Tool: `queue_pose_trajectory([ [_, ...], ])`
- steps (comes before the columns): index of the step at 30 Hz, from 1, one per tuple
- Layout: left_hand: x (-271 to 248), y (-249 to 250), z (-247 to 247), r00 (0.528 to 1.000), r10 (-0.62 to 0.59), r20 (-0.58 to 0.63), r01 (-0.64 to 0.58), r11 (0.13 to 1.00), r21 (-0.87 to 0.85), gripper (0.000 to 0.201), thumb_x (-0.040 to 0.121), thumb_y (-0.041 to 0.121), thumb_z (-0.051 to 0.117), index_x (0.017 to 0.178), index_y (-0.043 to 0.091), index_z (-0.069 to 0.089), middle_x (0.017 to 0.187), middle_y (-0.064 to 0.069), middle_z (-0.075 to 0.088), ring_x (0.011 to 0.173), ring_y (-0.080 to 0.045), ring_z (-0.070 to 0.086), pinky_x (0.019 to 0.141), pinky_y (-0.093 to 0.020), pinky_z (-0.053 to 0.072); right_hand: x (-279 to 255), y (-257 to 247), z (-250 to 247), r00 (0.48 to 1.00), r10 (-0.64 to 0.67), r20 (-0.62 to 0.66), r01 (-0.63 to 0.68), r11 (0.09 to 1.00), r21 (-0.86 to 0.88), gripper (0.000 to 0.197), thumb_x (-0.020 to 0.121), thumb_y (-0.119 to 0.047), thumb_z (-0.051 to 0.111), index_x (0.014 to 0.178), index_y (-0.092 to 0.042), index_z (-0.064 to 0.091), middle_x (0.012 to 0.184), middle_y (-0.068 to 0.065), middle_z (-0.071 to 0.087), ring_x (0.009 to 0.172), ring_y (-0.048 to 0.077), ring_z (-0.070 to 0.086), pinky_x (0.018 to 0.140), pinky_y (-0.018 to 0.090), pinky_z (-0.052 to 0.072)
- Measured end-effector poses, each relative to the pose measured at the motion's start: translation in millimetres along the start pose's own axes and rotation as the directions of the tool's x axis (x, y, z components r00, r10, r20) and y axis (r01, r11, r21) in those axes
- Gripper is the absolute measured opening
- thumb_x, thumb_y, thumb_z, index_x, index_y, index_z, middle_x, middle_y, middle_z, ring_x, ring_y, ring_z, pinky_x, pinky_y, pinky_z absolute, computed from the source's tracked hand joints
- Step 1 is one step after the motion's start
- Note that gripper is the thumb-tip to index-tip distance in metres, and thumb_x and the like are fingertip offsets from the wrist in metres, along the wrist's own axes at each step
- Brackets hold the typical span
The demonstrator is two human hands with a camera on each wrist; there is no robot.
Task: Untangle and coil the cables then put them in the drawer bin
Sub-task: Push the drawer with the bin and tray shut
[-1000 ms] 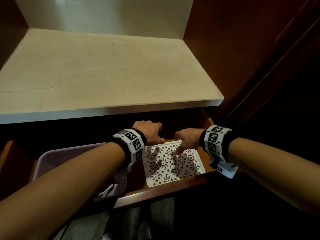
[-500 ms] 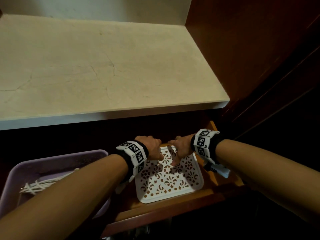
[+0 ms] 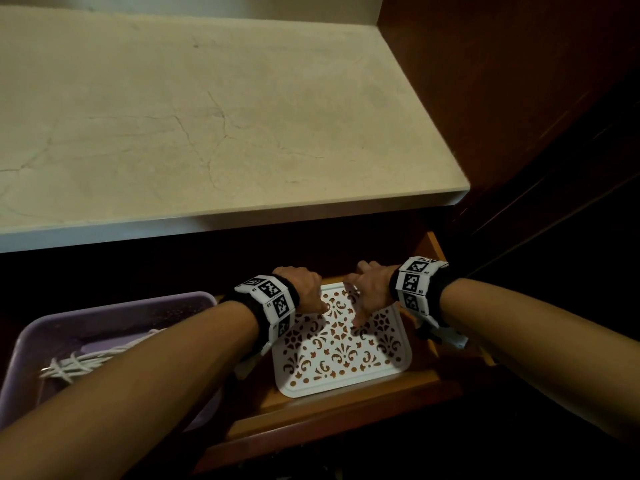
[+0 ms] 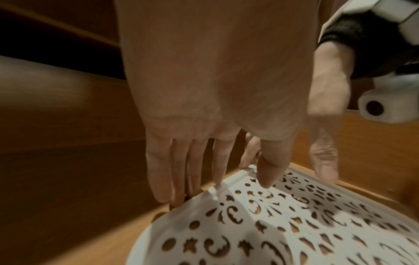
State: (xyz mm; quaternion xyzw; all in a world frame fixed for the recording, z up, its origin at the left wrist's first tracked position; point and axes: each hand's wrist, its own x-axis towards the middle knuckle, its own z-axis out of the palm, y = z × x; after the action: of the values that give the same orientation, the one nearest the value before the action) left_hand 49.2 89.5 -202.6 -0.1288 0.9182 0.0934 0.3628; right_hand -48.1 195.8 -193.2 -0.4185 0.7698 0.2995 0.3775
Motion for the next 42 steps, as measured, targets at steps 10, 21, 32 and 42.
queue_pose_trajectory([
  [10, -3.5, 3.2, -8.2, 0.997, 0.011, -0.078, -0.011, 1.0, 0.001, 0.035, 0.098, 0.033, 0.045, 0.13, 0.025, 0.055, 0.126, -0.002, 0.06, 0.112, -0.023, 0.057, 0.085, -0.035, 0.047, -11.4, 4.9, -9.1, 0.995, -0.011, -0.103, 0.015, 0.999, 0.04, 0.067, 0.086, -0.043, 0.068, 0.141, -0.023, 0.037, 0.139, 0.009, 0.037, 0.129, 0.03, 0.035, 0.099, 0.042, 0.04],
  [21, -27.0, 4.7, -12.3, 0.981, -0.021, -0.194, 0.018, 1.0, -0.018, 0.03, 0.1, 0.035, 0.043, 0.123, 0.028, 0.06, 0.122, 0.0, 0.062, 0.11, -0.023, 0.058, 0.08, -0.032, 0.042, -38.2, 9.0, -11.5, 0.972, -0.019, -0.234, 0.036, 0.997, 0.069, 0.032, 0.1, -0.014, 0.041, 0.131, -0.017, 0.046, 0.127, 0.012, 0.056, 0.111, 0.029, 0.057, 0.082, 0.035, 0.047],
  [32, -75.9, 6.7, -25.2, 0.934, -0.042, -0.355, 0.027, 0.999, -0.047, 0.048, 0.097, 0.033, 0.047, 0.14, 0.02, 0.032, 0.128, -0.016, 0.047, 0.116, -0.034, 0.05, 0.086, -0.043, 0.043, -93.1, 17.2, -23.2, 0.883, 0.053, -0.466, 0.011, 0.991, 0.133, 0.037, 0.094, -0.011, 0.05, 0.129, -0.017, 0.038, 0.117, 0.015, 0.057, 0.105, 0.033, 0.056, 0.085, 0.044, 0.049],
  [42, -127.0, -28.4, -11.1, 0.865, -0.072, -0.496, 0.057, 0.997, -0.045, 0.083, 0.091, 0.058, 0.048, 0.153, 0.034, -0.001, 0.147, -0.016, 0.032, 0.133, -0.036, 0.032, 0.104, -0.059, 0.032, -129.9, -23.8, -43.3, 0.797, 0.041, -0.603, 0.021, 0.995, 0.096, 0.032, 0.097, -0.015, 0.042, 0.128, -0.024, 0.04, 0.117, 0.01, 0.06, 0.099, 0.03, 0.058, 0.07, 0.037, 0.043],
])
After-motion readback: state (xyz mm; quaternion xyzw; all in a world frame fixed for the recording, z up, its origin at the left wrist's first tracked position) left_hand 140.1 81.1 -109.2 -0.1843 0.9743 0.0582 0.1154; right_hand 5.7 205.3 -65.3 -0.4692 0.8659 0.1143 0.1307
